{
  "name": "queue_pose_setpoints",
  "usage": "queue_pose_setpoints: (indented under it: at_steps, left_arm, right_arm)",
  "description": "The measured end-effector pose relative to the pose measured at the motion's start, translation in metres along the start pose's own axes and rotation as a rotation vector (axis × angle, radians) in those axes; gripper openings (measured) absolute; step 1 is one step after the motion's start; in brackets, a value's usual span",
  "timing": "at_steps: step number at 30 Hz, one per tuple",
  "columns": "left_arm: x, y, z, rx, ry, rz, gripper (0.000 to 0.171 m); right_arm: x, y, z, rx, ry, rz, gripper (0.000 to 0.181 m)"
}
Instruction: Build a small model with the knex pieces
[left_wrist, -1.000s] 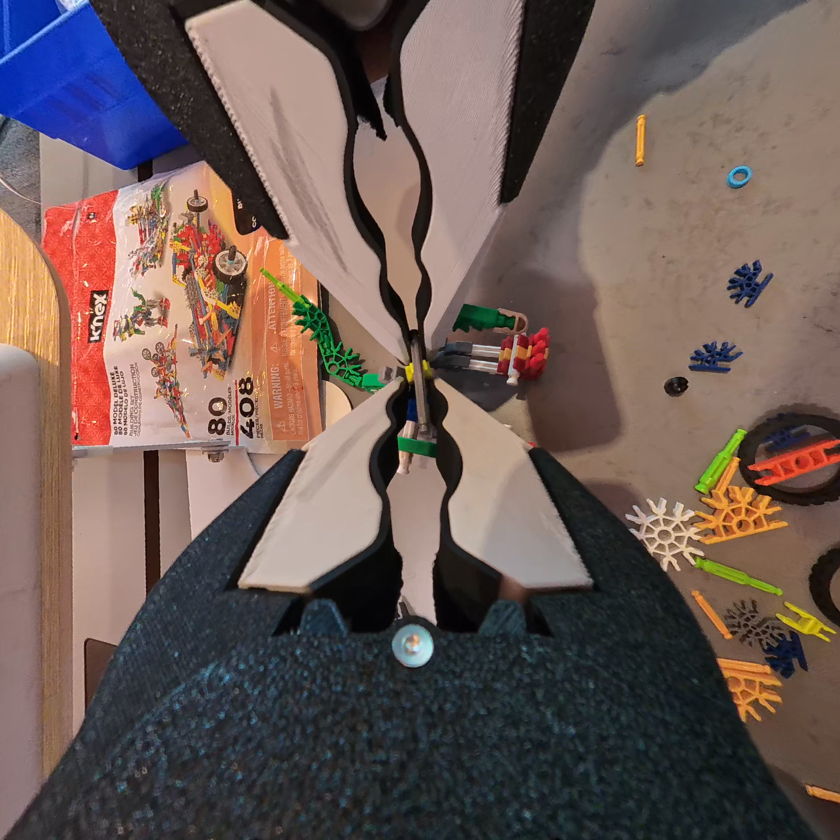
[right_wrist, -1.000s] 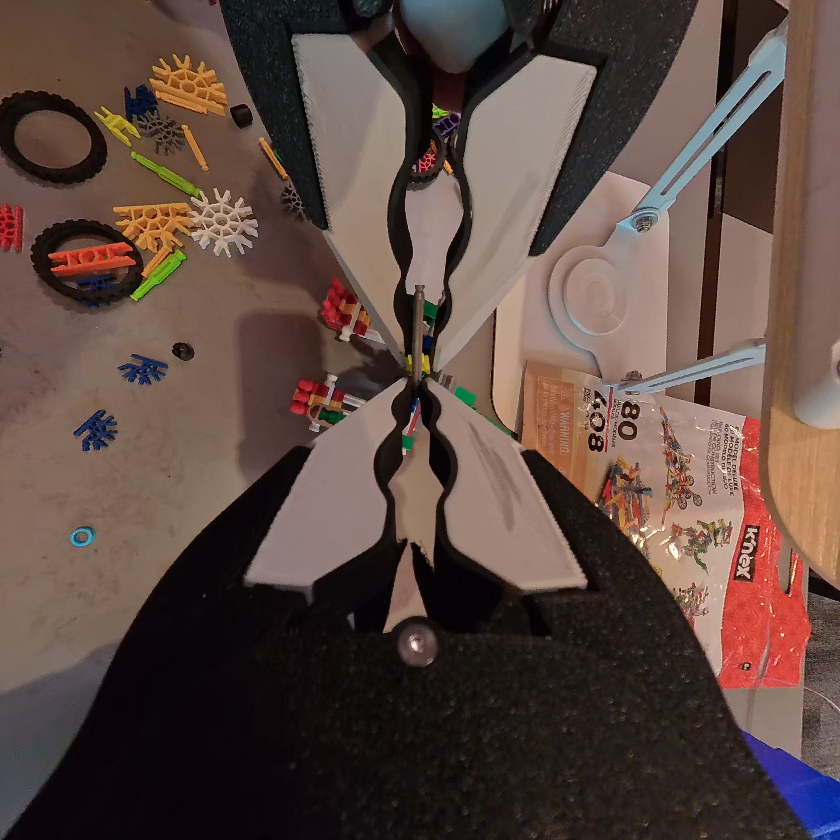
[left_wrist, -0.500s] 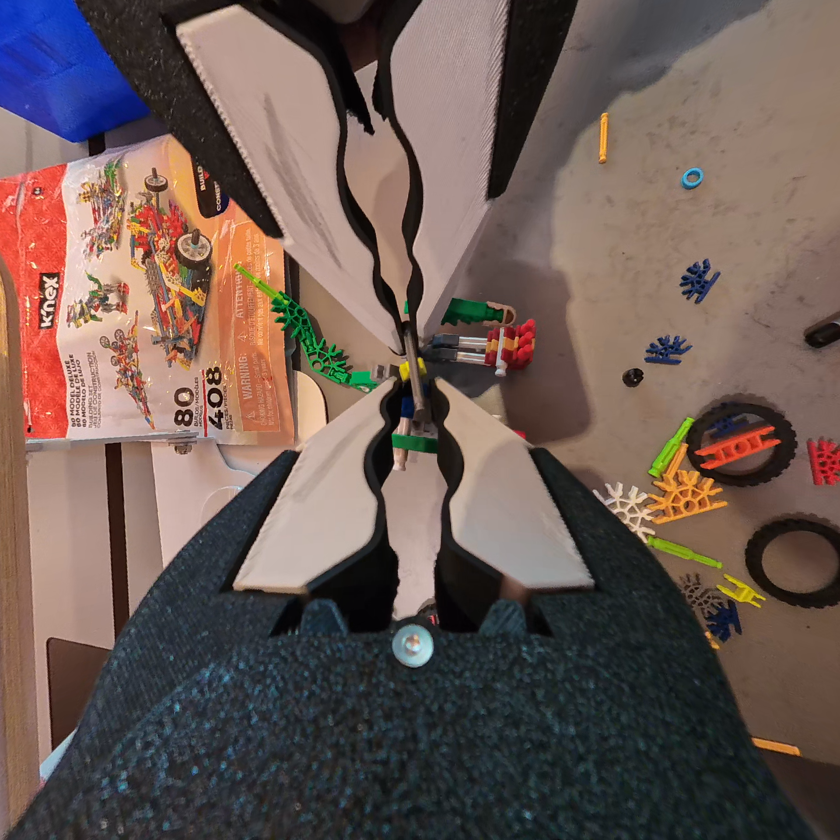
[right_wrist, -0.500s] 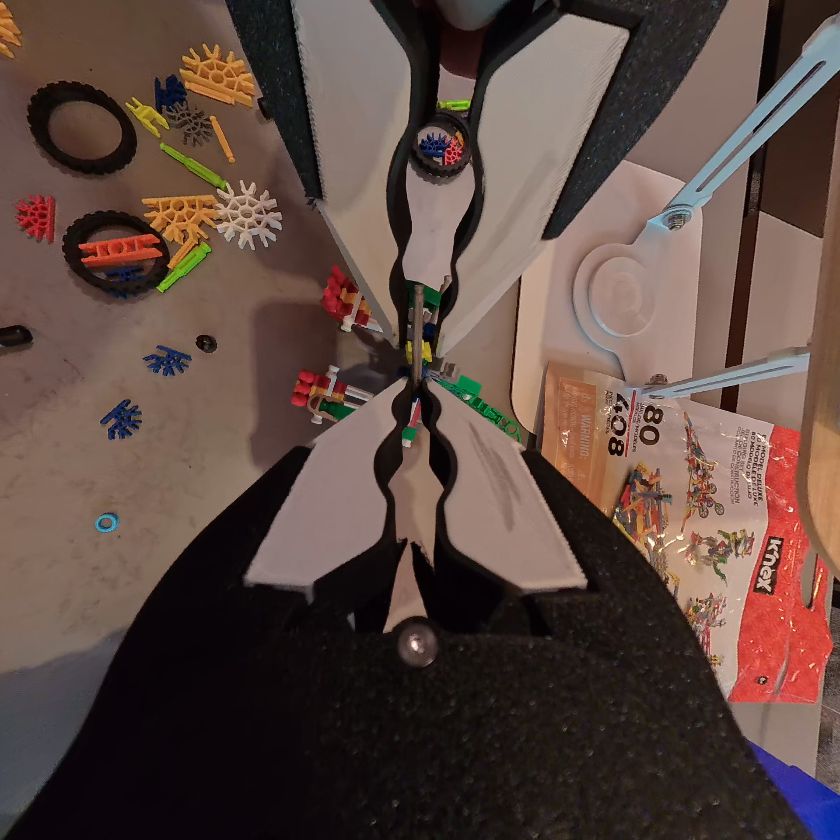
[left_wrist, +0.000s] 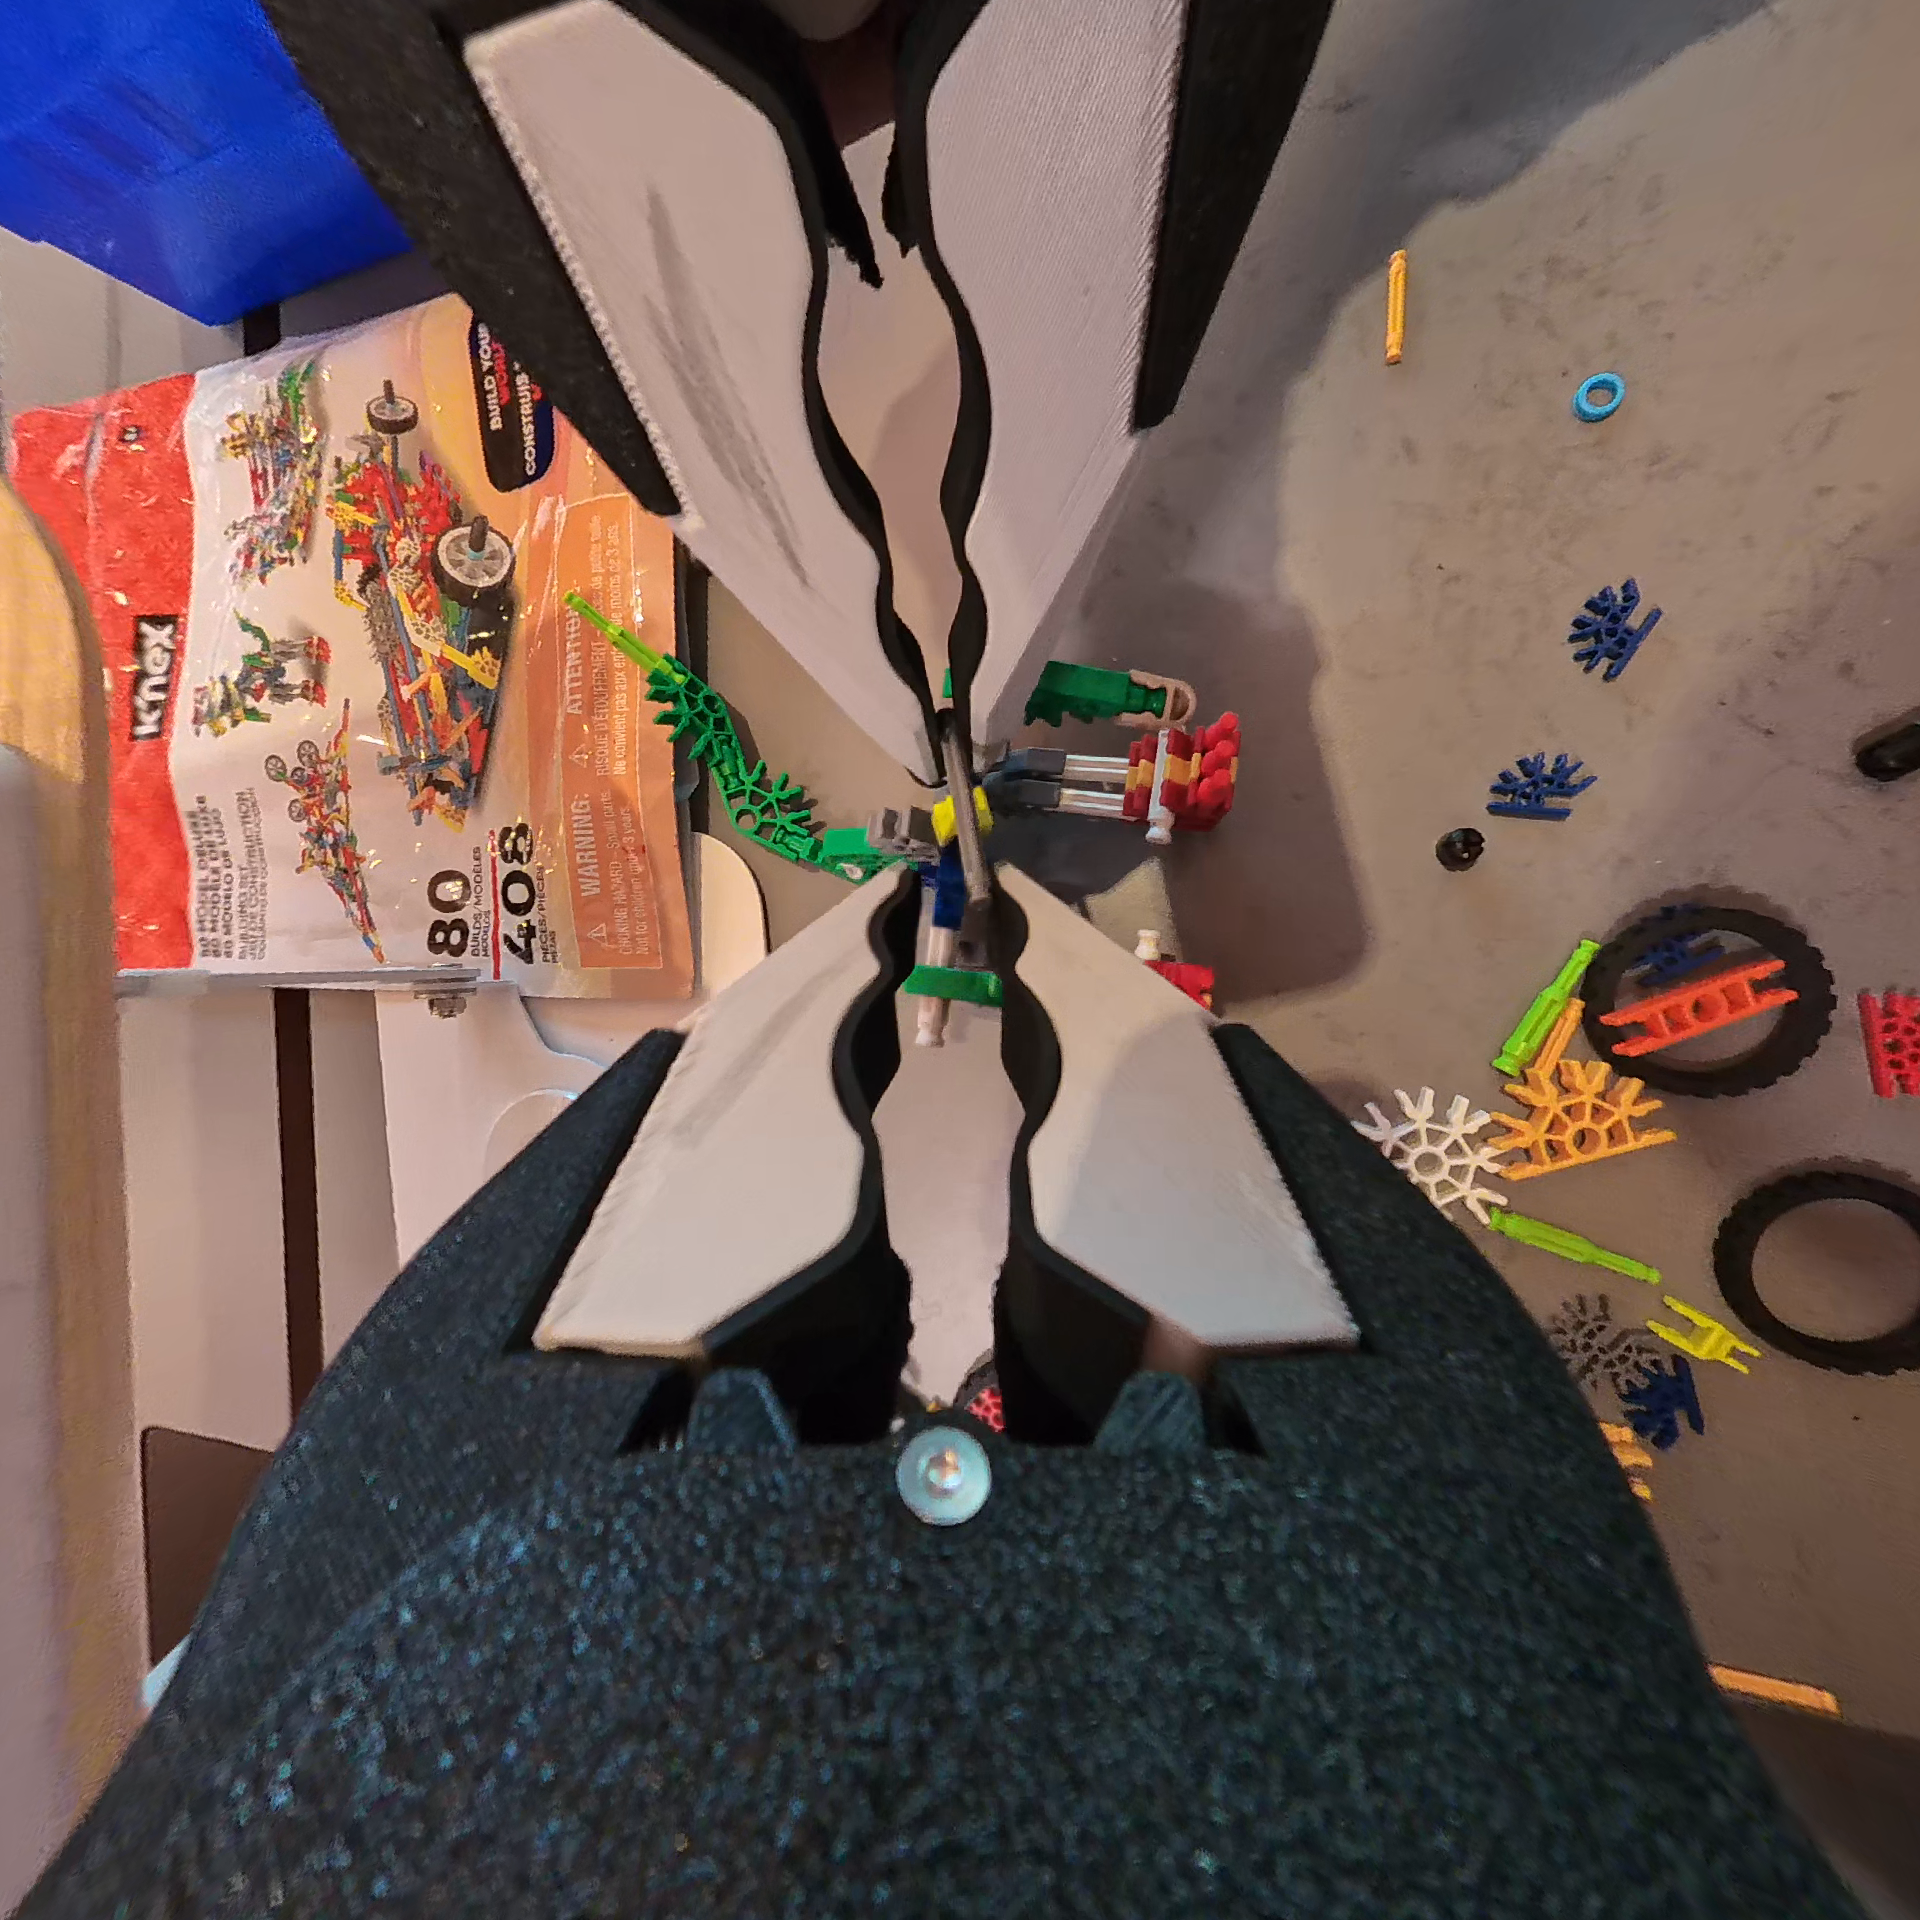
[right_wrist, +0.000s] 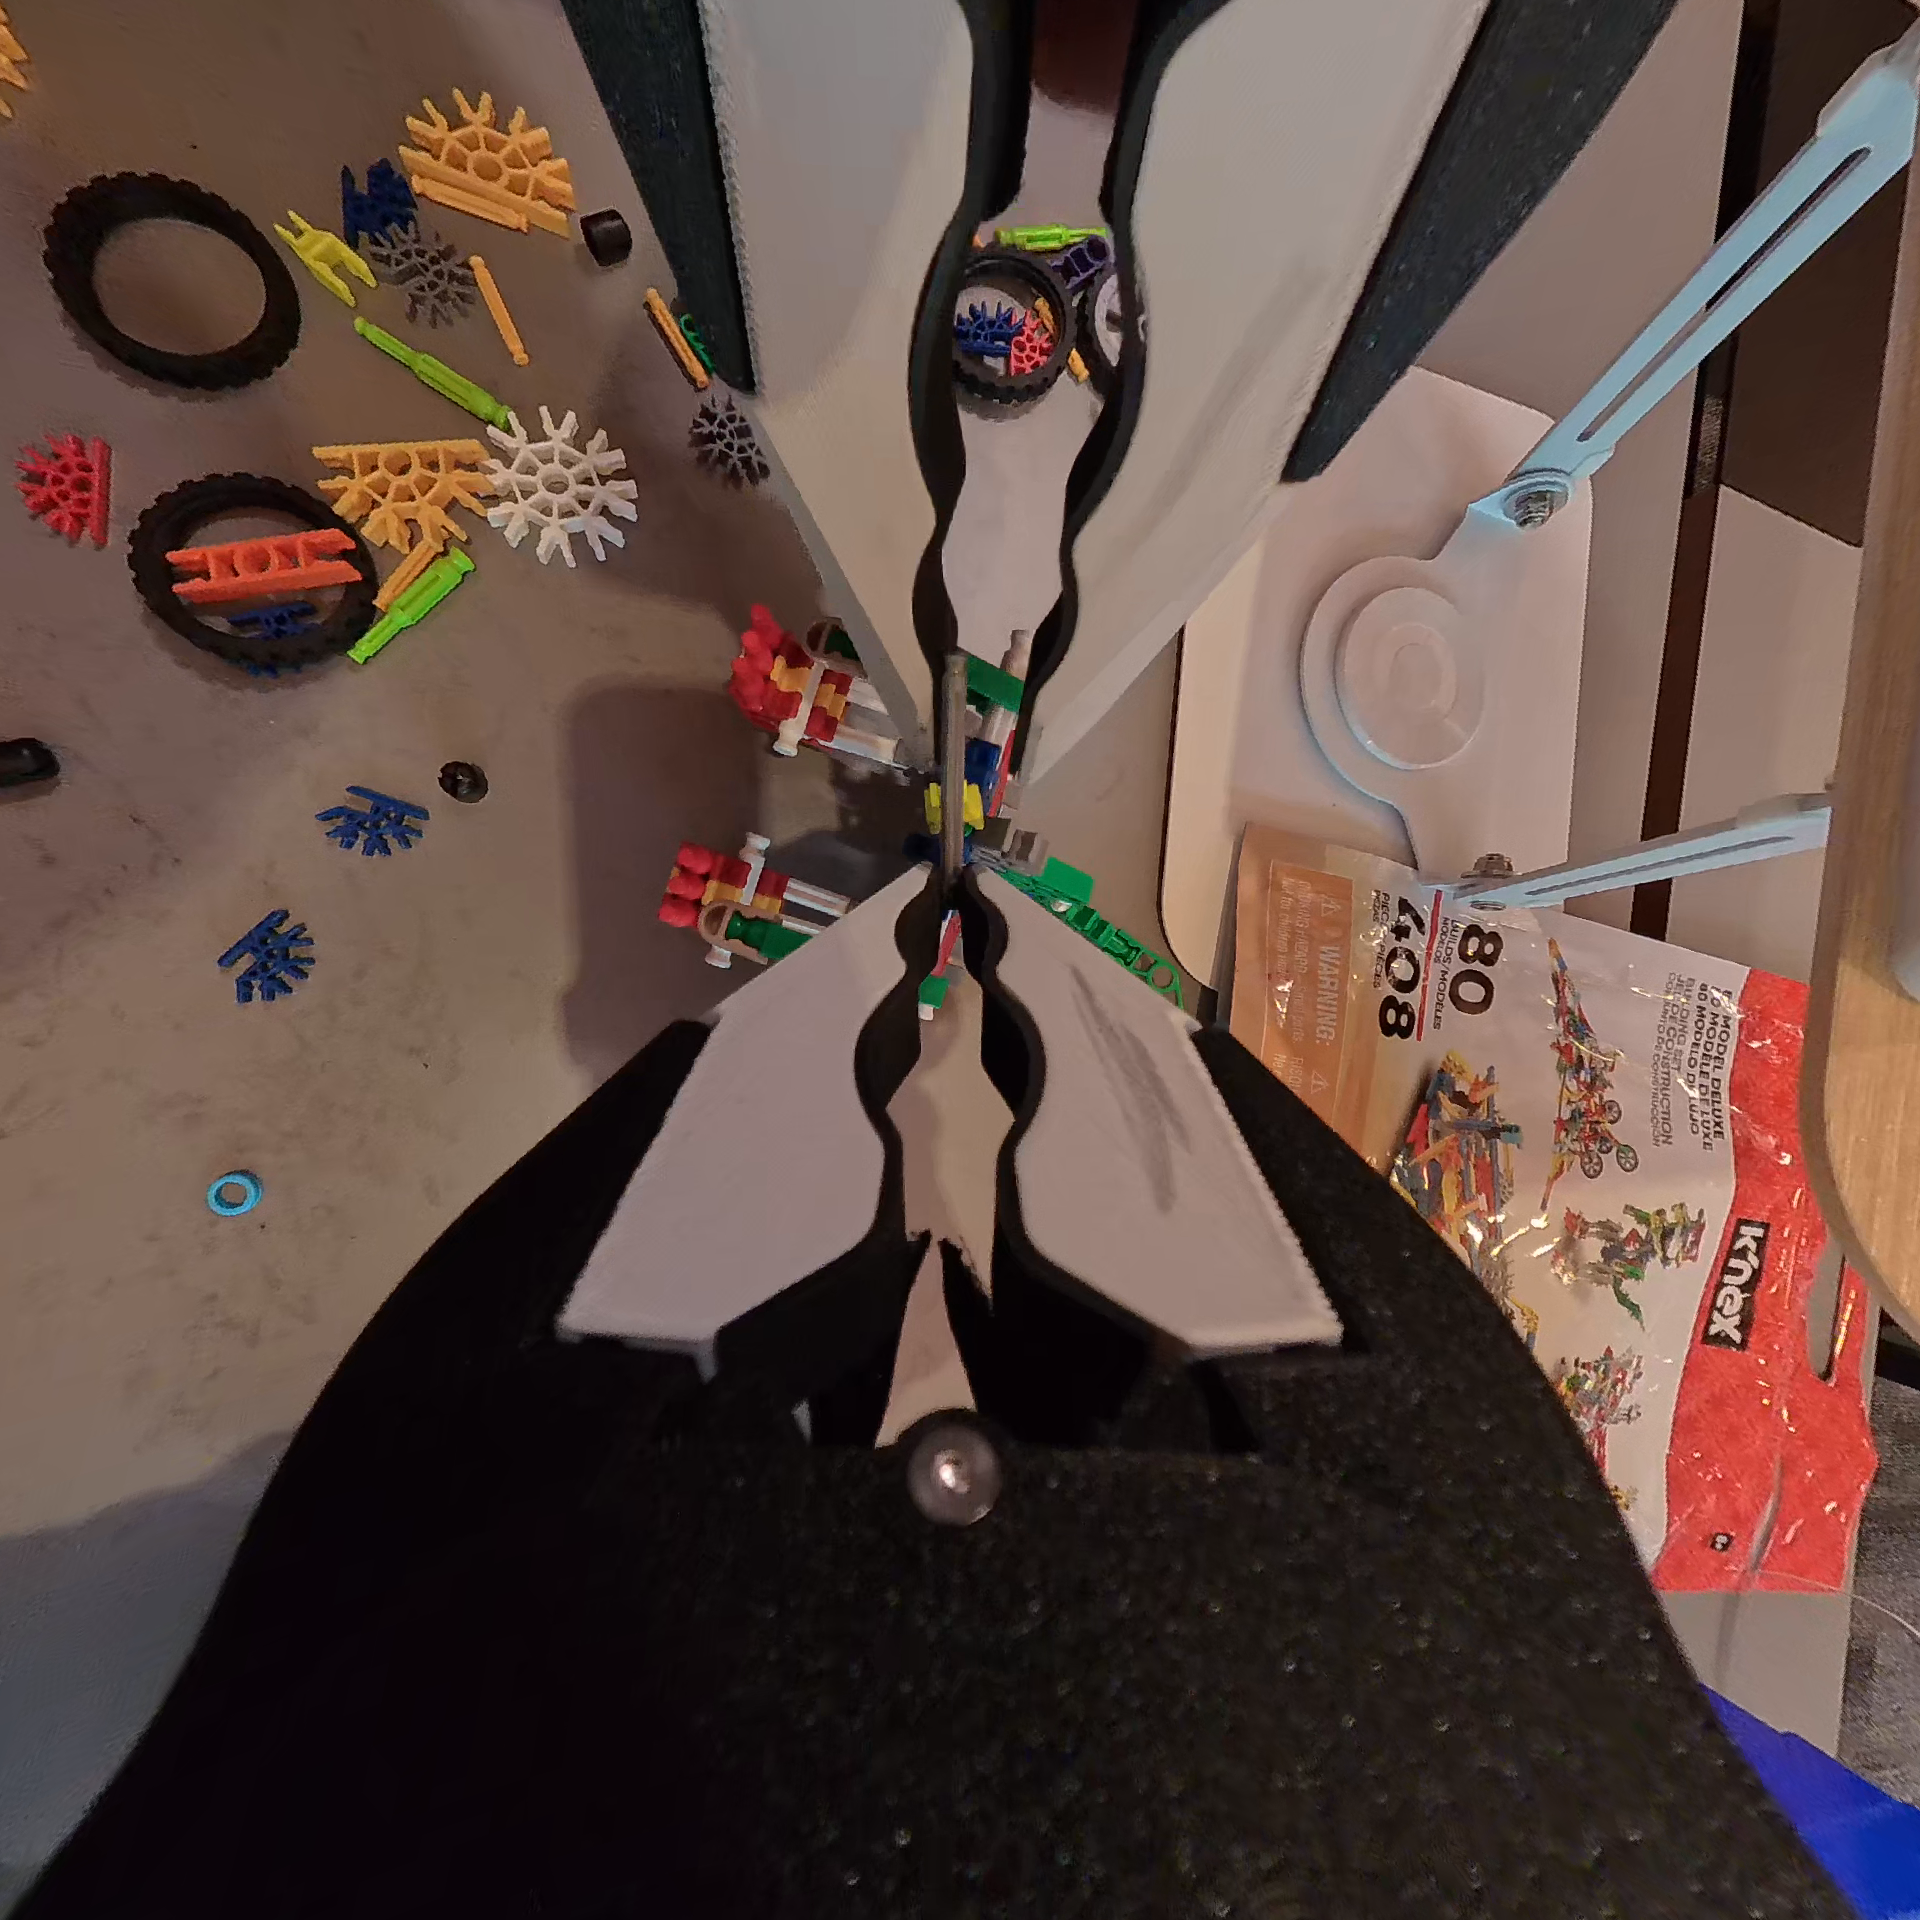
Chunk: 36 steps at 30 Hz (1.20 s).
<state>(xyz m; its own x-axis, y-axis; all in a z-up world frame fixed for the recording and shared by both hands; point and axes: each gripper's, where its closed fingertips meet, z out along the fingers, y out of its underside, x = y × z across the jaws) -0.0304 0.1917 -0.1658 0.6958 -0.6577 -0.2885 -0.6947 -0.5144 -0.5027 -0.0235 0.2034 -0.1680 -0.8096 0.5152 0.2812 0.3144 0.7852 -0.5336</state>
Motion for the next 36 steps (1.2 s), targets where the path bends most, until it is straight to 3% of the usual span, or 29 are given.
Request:
queue_pose_setpoints:
  at_steps: [1, 8, 14, 18, 25, 31, 36]
  left_arm:
    - [-0.001, -0.001, -0.002, 0.005, -0.006, 0.001, 0.010]
    - [-0.003, -0.001, -0.012, -0.020, -0.055, 0.015, 0.010]
    - [0.014, -0.005, -0.050, 0.001, -0.131, 0.013, 0.012]
    - [0.055, 0.014, -0.060, -0.040, -0.078, -0.039, 0.011]
    - [0.139, 0.088, -0.051, -0.217, 0.069, -0.092, 0.010]
    - [0.165, 0.102, -0.038, -0.177, 0.107, -0.128, 0.013]
    - [0.168, 0.112, -0.026, -0.177, 0.106, -0.151, 0.012]
  right_arm:
    - [0.000, 0.000, 0.000, 0.001, 0.002, 0.000, 0.002]
    - [0.003, -0.004, -0.007, -0.015, 0.044, -0.019, 0.002]
    - [-0.009, -0.017, -0.023, -0.016, 0.065, -0.062, 0.002]
    - [-0.025, -0.029, -0.024, -0.016, 0.051, -0.094, 0.002]
    - [-0.063, -0.035, -0.014, -0.008, -0.011, -0.101, 0.002]
    - [-0.085, -0.025, 0.010, -0.022, -0.080, -0.053, 0.002]
    - [-0.088, -0.012, 0.023, -0.009, -0.118, 0.017, 0.002]
